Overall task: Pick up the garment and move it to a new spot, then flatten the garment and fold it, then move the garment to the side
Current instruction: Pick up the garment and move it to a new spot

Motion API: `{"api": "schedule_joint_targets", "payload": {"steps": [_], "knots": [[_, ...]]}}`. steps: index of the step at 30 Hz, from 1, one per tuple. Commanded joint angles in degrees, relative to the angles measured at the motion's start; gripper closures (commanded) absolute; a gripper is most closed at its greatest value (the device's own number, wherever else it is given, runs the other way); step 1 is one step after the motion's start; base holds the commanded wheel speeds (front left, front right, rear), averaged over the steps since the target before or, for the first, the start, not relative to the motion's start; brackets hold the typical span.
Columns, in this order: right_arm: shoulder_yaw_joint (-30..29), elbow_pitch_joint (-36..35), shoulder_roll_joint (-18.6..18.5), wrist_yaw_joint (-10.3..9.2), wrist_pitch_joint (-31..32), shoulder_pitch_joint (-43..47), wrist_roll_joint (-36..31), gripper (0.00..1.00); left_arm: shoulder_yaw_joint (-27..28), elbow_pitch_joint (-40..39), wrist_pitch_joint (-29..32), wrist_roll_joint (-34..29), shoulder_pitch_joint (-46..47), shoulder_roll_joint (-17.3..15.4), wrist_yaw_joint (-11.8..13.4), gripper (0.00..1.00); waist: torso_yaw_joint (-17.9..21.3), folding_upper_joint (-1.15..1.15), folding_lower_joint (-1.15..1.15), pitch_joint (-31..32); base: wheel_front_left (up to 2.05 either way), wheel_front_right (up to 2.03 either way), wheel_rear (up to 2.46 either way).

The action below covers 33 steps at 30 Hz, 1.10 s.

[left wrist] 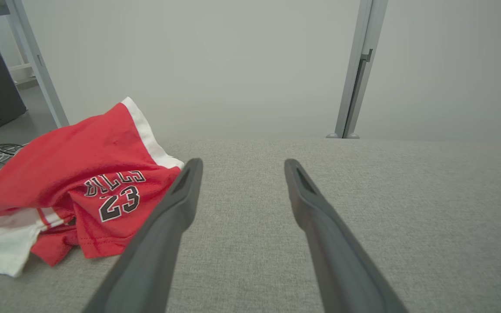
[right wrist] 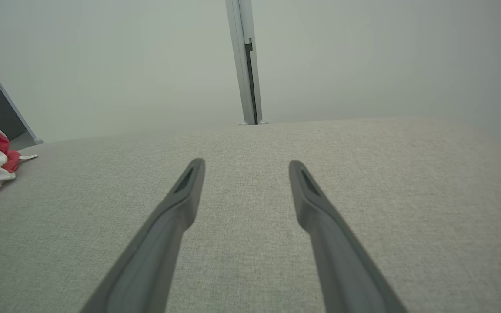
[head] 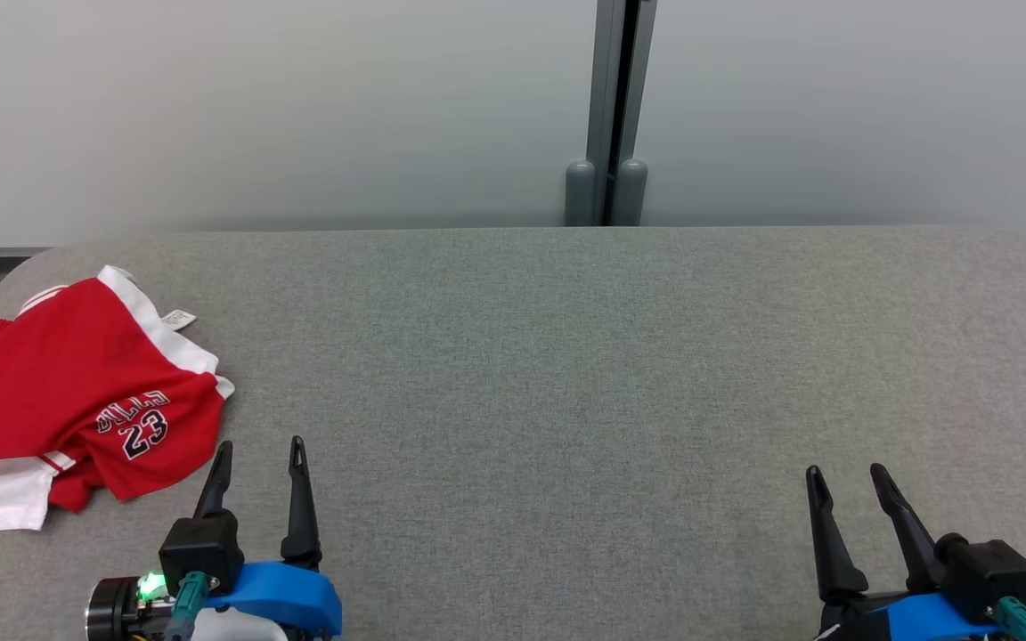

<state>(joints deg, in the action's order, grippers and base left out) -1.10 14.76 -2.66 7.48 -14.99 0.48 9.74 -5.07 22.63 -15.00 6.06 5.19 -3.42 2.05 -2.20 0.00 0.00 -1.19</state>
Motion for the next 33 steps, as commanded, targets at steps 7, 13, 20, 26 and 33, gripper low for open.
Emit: {"api": "schedule_joint_targets", "payload": {"steps": [7,13,20,26,33], "knots": [[0.4,-0.6,-0.4,0.03,-0.3,-0.2,1.0,0.0,0.1,-0.5,-0.3,0.4,0.7,-0.7,0.9,0.0,-1.4,0.0,0.0,0.2,0.0,0.0,0.0],[1.4,-0.6,-0.4,0.03,-0.3,0.0,1.6,0.0,0.6,-1.0,-0.3,0.6,0.3,-1.3,1.4,0.0,-4.0,0.0,0.0,0.5,0.0,0.0,0.0],[1.7,-0.5,-0.4,0.03,-0.3,0.4,1.7,0.0,1.3,-1.5,-0.3,1.2,-0.1,-1.9,1.9,0.0,-8.8,0.0,0.0,0.7,0.0,0.0,0.0],[1.9,-0.4,-0.4,0.03,-0.3,0.5,2.0,0.0,1.6,-1.3,-0.3,1.6,-0.3,-2.6,2.0,0.0,-13.4,0.0,0.0,0.8,0.0,0.0,0.0],[2.6,-0.2,-0.4,0.03,-0.2,0.4,2.4,0.0,2.0,-1.4,-0.2,2.4,-0.4,-3.3,2.2,0.0,-18.7,0.0,0.0,1.0,0.0,0.0,0.0]]}}
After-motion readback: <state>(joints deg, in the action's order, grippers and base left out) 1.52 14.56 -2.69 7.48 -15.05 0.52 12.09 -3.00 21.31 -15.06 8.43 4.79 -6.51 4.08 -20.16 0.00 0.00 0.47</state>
